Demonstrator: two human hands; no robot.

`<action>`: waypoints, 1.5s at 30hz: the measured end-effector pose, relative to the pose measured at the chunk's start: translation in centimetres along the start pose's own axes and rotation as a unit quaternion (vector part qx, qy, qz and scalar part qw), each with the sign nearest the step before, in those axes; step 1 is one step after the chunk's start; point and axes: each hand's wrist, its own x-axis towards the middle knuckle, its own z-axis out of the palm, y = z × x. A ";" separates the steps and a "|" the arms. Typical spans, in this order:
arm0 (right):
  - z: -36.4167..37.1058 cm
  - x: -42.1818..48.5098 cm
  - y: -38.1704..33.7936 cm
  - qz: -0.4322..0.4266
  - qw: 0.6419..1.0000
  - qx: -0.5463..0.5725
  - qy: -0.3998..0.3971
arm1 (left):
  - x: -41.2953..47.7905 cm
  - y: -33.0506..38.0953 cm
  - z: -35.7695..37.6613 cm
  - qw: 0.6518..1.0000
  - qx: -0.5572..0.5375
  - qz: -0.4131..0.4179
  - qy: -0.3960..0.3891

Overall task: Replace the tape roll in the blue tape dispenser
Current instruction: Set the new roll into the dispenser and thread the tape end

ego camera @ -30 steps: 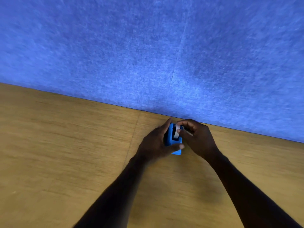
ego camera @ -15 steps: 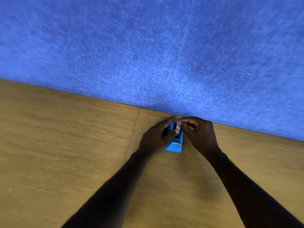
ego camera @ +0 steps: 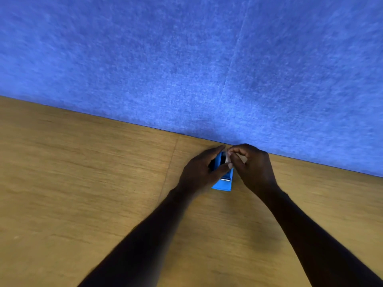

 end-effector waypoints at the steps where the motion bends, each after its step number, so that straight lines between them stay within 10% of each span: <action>1: -0.1 0.0 0.0 0.002 1.000 -0.001 -0.001 | 0.2 0.1 0.0 1.000 0.016 0.022 0.004; 45: -0.6 0.4 -1.6 -0.010 1.000 -0.029 0.002 | 1.0 0.1 -0.4 0.999 0.020 0.037 -0.013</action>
